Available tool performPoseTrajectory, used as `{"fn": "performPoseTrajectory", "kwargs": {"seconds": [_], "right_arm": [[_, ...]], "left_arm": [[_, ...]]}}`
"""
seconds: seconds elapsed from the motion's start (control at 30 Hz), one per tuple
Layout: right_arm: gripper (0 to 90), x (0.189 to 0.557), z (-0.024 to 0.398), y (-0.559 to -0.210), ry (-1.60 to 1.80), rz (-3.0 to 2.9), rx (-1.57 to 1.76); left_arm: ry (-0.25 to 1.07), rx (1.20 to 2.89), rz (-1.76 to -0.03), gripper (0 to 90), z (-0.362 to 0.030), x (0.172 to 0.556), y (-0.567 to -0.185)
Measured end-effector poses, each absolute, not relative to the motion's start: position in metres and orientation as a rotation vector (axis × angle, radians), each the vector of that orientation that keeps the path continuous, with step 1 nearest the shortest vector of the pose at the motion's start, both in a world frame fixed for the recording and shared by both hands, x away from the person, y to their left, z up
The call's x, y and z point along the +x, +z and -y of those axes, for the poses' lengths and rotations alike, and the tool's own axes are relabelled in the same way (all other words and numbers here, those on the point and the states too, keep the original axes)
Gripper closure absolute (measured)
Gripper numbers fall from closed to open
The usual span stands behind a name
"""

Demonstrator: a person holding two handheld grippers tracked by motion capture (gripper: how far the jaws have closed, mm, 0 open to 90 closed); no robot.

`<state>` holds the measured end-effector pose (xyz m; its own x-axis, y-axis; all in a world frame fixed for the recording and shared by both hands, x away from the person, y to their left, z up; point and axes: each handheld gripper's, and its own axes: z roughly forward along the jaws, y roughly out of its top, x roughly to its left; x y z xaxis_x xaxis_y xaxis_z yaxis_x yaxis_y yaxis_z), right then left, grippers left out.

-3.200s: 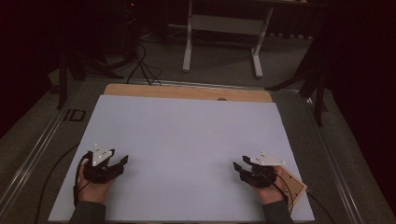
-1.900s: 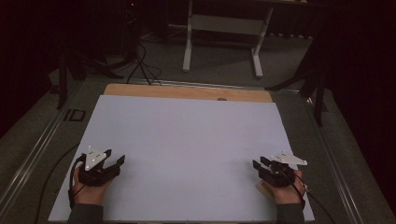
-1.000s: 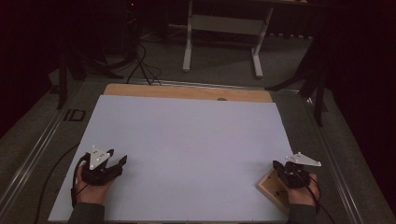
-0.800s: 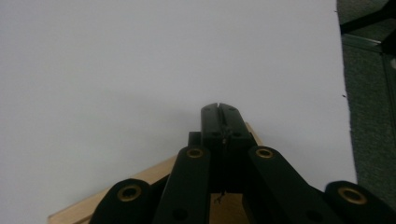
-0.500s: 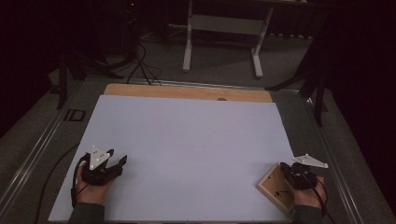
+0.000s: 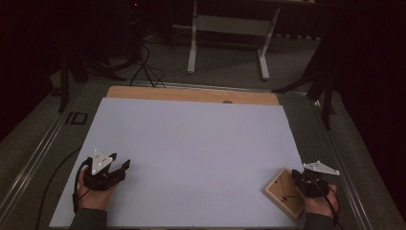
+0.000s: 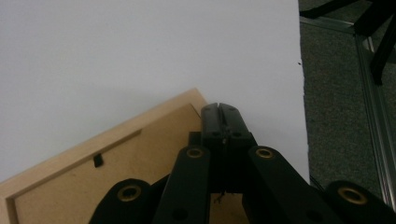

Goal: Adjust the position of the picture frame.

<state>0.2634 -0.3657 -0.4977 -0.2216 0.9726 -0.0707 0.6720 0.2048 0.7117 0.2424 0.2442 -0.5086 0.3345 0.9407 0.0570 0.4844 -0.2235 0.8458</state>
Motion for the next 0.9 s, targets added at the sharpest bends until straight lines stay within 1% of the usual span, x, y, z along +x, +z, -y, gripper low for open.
{"fn": "performPoseTrajectory", "kwargs": {"seconds": [0.4, 0.9], "right_arm": [[90.0, 0.262, 0.365, -0.500, 0.744, -1.975, 1.514], [90.0, 0.283, 0.337, -0.503, 0.718, -2.030, 1.432]], "left_arm": [[0.764, 1.855, -1.258, 44.5, -0.242, 0.243, -0.510], [0.764, 1.864, -1.260, 44.5, -0.240, 0.245, -0.512]]}}
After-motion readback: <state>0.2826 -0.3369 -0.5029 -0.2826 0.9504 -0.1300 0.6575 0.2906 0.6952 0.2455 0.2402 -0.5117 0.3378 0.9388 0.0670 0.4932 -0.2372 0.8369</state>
